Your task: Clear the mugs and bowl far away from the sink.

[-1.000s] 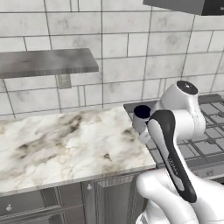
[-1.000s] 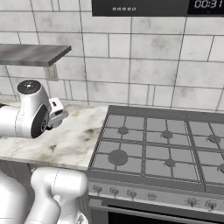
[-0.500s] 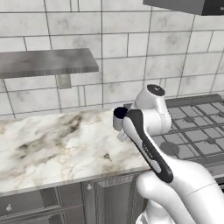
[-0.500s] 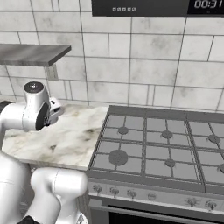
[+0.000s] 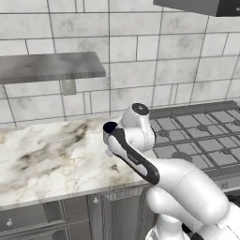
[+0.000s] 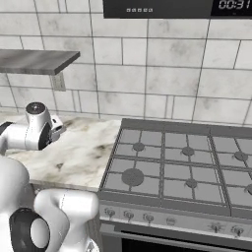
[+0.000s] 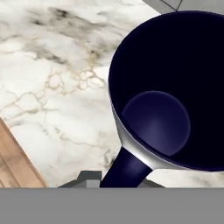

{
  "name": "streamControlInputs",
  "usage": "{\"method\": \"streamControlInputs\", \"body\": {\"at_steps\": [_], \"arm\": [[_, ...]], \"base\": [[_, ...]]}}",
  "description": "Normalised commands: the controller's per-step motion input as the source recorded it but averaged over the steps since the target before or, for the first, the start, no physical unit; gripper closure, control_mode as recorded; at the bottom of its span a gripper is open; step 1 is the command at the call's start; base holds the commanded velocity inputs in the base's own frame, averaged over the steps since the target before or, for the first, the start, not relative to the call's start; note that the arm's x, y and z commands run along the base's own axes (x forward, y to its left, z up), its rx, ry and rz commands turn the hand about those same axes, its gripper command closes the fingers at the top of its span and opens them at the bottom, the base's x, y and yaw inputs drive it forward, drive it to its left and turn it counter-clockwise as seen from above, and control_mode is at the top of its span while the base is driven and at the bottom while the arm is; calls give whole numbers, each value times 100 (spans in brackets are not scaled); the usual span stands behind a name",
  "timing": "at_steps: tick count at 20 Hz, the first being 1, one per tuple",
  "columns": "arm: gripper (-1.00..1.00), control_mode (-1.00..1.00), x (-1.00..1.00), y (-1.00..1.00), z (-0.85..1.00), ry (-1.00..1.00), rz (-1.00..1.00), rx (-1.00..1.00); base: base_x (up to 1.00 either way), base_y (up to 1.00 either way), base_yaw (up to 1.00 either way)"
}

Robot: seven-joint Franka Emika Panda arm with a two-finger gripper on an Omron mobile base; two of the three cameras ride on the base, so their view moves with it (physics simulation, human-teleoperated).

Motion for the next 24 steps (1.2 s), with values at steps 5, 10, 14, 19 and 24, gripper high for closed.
{"method": "streamControlInputs", "body": {"at_steps": [5,10,14,19,24], "arm": [[100,-100,57,31,-25,14,0,1],[100,-100,52,34,-29,8,0,0],[100,-100,52,41,-36,0,0,-1],[100,-100,49,38,-40,0,0,0],[100,-100,52,34,-34,0,0,0]], "base": [[0,0,0],[0,0,0],[0,0,0],[0,0,0],[0,0,0]]}}
